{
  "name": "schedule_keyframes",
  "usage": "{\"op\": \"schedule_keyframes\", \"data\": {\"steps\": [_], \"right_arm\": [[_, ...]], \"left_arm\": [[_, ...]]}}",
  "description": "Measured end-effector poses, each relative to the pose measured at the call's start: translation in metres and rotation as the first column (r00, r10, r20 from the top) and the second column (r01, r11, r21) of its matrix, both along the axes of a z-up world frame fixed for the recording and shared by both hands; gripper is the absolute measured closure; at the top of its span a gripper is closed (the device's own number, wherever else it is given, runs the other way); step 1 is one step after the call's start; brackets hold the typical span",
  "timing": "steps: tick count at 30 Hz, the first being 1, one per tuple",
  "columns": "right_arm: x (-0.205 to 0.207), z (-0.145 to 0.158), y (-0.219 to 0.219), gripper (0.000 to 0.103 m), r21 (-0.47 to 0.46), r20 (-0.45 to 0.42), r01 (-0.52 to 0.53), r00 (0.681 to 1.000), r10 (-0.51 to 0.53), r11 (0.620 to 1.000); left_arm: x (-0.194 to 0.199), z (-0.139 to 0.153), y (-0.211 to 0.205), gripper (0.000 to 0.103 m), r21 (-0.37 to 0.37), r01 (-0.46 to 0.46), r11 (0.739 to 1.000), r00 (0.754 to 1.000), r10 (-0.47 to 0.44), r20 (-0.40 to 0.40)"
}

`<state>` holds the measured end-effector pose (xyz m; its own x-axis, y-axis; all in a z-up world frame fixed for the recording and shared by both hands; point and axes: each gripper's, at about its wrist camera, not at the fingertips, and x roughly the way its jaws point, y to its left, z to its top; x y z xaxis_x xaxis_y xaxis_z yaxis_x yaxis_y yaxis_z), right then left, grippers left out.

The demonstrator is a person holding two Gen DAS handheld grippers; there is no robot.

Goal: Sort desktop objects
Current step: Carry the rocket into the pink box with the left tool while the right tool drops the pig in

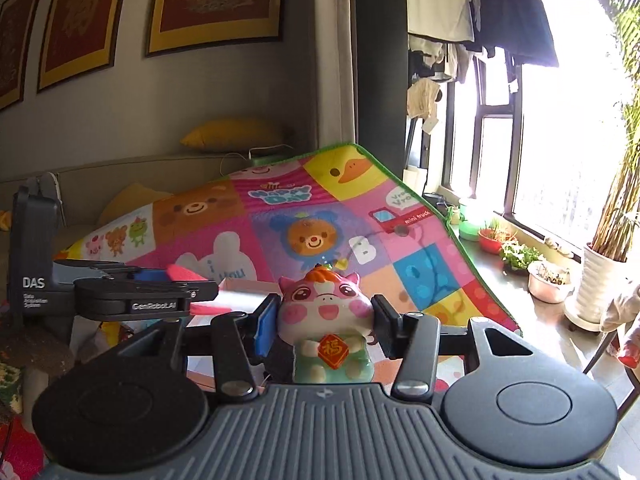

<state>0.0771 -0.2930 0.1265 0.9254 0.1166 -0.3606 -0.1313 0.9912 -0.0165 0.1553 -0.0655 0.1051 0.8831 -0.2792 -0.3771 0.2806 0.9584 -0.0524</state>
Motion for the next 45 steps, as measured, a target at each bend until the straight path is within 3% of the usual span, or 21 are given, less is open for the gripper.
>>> {"op": "schedule_keyframes", "data": {"steps": [1,3,7,10,11,12,17,19,22,25,28,34,37,41,45], "right_arm": [[0.008,-0.004,0.001,0.054,-0.005,-0.008,0.001,1.0,-0.001,1.0],[0.023,-0.009,0.006,0.054,-0.011,-0.022,-0.01,1.0,0.009,1.0],[0.065,-0.015,0.03,0.054,0.005,-0.065,-0.056,0.996,0.057,0.998],[0.099,-0.016,0.058,0.054,0.009,-0.105,-0.103,0.989,0.103,0.995],[0.11,-0.017,0.067,0.053,-0.009,-0.113,-0.1,0.989,0.098,0.995],[0.121,-0.019,0.074,0.046,-0.027,-0.118,-0.086,0.99,0.083,0.996],[0.143,-0.033,0.097,0.046,-0.036,-0.257,-0.132,0.959,0.119,0.991],[0.139,-0.04,0.1,0.057,-0.02,-0.324,-0.152,0.936,0.138,0.988],[0.126,-0.046,0.093,0.064,0.041,-0.404,-0.141,0.903,0.145,0.989],[0.104,-0.041,0.089,0.064,0.08,-0.397,-0.199,0.892,0.214,0.977],[0.091,-0.042,0.097,0.064,0.057,-0.395,-0.275,0.877,0.275,0.96],[0.102,-0.048,0.118,0.059,0.001,-0.374,-0.296,0.886,0.275,0.955],[0.103,-0.045,0.127,0.052,-0.094,-0.307,-0.294,0.917,0.254,0.951],[0.109,-0.051,0.13,0.052,-0.303,-0.259,-0.184,0.96,0.105,0.935],[0.11,-0.047,0.101,0.052,-0.169,-0.313,-0.171,0.943,0.112,0.971]], "left_arm": [[-0.01,-0.005,0.011,0.008,0.004,-0.018,1.0,1.0,0.017,0.014],[-0.033,-0.018,0.034,0.006,0.0,-0.04,0.999,0.999,0.04,0.012],[-0.062,-0.04,0.062,0.006,-0.011,-0.012,1.0,0.997,0.011,-0.077],[-0.077,-0.053,0.072,0.002,0.021,-0.003,1.0,0.995,0.005,-0.104],[-0.079,-0.058,0.075,0.002,0.04,-0.01,0.999,0.995,0.014,-0.1],[-0.08,-0.062,0.077,0.002,0.049,-0.019,0.999,0.994,0.024,-0.102],[-0.078,-0.082,0.094,0.002,-0.077,-0.011,0.997,0.987,-0.002,-0.162],[-0.077,-0.087,0.095,0.002,-0.097,-0.005,0.995,0.986,-0.012,-0.168],[-0.077,-0.087,0.101,0.001,-0.142,-0.003,0.99,0.985,-0.021,-0.169],[-0.076,-0.089,0.104,0.001,-0.171,-0.005,0.985,0.983,-0.026,-0.181],[-0.074,-0.09,0.103,0.001,-0.168,-0.004,0.986,0.98,-0.029,-0.195],[-0.075,-0.091,0.101,0.0,-0.156,-0.019,0.988,0.979,-0.013,-0.202],[-0.075,-0.09,0.1,0.0,-0.148,-0.021,0.989,0.979,-0.01,-0.204],[-0.074,-0.091,0.1,0.0,-0.145,-0.026,0.989,0.978,-0.005,-0.209],[-0.072,-0.091,0.1,0.0,-0.144,-0.035,0.989,0.976,0.002,-0.219]]}}
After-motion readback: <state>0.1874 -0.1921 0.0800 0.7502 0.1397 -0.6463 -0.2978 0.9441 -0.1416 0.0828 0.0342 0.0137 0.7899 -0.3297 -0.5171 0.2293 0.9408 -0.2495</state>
